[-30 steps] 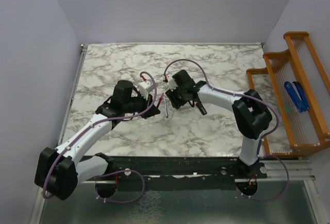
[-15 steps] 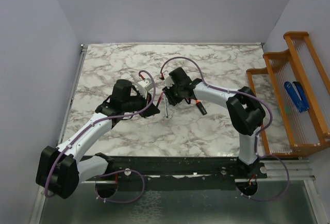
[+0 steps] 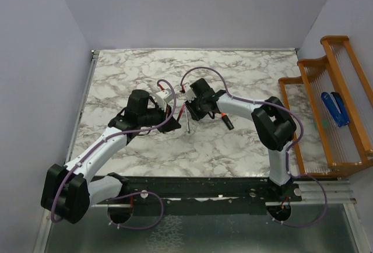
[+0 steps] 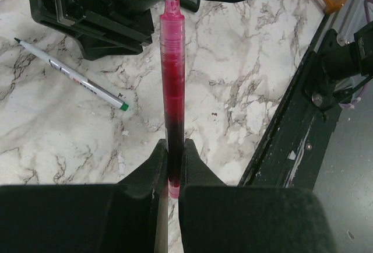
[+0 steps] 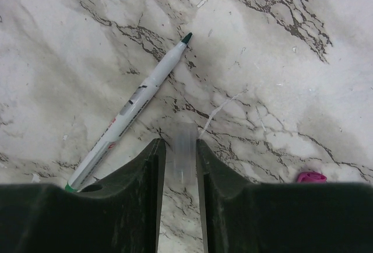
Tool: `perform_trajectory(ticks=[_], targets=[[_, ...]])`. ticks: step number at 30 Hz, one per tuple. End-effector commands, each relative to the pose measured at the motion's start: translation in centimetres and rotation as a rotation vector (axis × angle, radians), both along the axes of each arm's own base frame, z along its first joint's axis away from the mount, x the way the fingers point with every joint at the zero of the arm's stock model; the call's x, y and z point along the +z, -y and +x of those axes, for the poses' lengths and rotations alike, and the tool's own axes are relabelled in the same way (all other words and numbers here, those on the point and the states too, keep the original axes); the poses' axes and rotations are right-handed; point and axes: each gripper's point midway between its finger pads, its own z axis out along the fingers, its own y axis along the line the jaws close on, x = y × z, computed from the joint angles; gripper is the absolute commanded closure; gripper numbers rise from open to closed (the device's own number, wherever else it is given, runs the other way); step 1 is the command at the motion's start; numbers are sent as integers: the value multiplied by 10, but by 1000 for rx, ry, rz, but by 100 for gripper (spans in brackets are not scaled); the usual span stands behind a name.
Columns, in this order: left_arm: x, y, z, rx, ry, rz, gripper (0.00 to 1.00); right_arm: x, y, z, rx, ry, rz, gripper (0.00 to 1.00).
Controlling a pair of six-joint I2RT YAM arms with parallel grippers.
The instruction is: Insert the pens into the pen caps
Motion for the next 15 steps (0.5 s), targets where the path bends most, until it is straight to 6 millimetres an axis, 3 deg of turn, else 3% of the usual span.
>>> perform_trajectory(ticks=[1,9,12,15], targets=[[8,3,3,-18,22,-21,100,-13,-3,-3,22,-29,-8,70],[8,1,5,-9,26,-16,100,-16,4,-4,-2,-27,-22,82],[9,0,6,1,31,-14,100,4,5,3,-61,22,12,83],[9,0,6,1,30,-20,100,42,1,11,-139,89,101,82]])
